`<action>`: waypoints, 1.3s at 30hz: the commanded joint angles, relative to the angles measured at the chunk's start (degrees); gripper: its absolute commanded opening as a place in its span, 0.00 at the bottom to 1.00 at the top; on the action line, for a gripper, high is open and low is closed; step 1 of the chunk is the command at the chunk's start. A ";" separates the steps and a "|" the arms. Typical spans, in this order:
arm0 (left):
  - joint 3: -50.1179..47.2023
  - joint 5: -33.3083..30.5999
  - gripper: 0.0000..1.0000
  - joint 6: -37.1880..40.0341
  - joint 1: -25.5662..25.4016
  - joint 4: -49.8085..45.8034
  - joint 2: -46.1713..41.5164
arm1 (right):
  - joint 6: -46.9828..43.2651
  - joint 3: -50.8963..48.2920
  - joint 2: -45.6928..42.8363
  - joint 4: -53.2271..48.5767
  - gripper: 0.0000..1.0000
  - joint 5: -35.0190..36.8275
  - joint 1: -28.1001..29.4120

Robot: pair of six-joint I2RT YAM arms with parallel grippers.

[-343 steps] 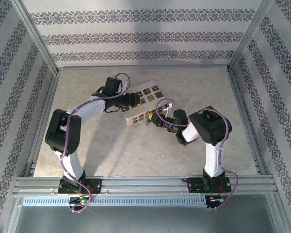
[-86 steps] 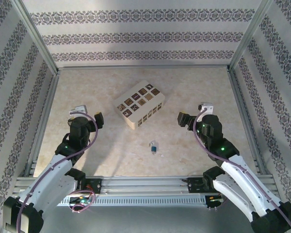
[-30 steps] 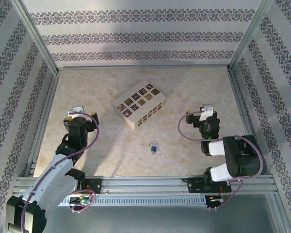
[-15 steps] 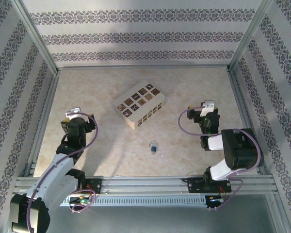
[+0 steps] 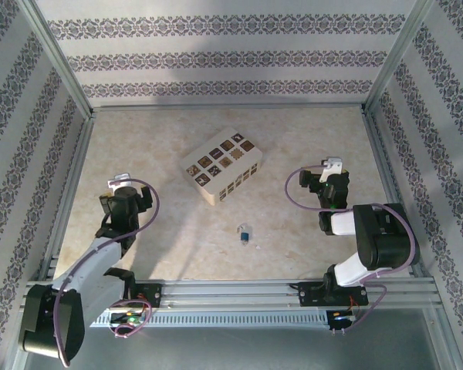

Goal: Unlock the padlock with the key

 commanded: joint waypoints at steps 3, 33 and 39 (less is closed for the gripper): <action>-0.96 0.94 0.99 1.52 1.24 9.73 4.09 | 0.91 0.50 -0.55 0.18 0.98 0.94 -0.18; -3.32 13.86 0.99 12.10 1.96 56.81 34.22 | 0.82 0.49 -0.58 0.18 0.98 0.89 -0.14; -6.98 13.83 0.99 11.96 2.13 68.54 39.04 | 0.82 0.56 -0.53 0.09 0.98 0.94 -0.09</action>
